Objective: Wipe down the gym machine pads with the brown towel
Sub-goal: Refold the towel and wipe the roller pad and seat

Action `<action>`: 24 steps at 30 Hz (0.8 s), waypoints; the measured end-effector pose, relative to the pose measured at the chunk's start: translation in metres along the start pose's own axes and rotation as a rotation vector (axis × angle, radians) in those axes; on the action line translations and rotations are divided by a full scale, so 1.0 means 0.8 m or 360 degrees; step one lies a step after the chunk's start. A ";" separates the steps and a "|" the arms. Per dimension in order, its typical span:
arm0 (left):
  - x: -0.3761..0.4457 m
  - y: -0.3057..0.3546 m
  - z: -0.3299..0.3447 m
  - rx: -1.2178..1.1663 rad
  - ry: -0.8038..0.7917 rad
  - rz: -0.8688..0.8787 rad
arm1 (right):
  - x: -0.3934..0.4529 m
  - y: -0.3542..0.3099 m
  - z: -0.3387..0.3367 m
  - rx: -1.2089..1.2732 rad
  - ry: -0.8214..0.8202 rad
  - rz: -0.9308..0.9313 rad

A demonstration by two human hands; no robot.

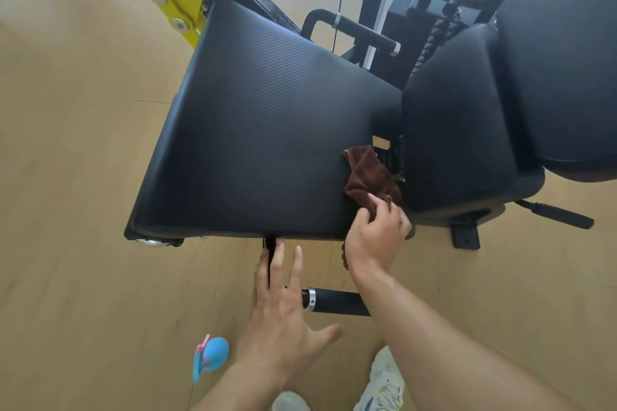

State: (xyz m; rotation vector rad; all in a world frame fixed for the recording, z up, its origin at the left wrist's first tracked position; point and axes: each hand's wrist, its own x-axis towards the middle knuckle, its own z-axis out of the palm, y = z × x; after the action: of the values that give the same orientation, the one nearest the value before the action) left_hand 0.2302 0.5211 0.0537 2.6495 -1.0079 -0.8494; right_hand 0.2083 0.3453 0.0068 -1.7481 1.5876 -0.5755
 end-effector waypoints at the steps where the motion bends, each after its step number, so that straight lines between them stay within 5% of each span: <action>1: 0.000 -0.001 0.000 0.0003 -0.0021 0.0003 | -0.004 -0.013 0.005 0.0060 0.0023 -0.0035; 3: 0.001 0.000 0.000 0.0005 -0.0013 -0.0006 | -0.019 -0.043 0.017 0.0128 -0.0060 -0.0218; 7: 0.001 0.004 -0.005 0.0031 -0.0026 0.0000 | -0.053 -0.081 0.023 0.0051 -0.0669 -0.0756; 11: 0.000 0.006 -0.012 0.0082 -0.0080 -0.0043 | -0.020 -0.058 -0.006 -0.0605 -0.0775 -0.1517; 17: 0.000 0.010 -0.019 0.0086 -0.0232 -0.0085 | 0.052 0.008 -0.062 -0.1503 -0.0822 -0.0669; 24: -0.051 0.010 -0.026 -0.0244 -0.0378 -0.0046 | 0.017 -0.011 -0.078 -0.1330 -0.0938 -0.0254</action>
State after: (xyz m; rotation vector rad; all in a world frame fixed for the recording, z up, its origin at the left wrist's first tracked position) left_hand 0.2128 0.5413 0.0917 2.4827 -0.9142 -1.2186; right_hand 0.1709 0.3199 0.0530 -2.3461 1.3260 0.6047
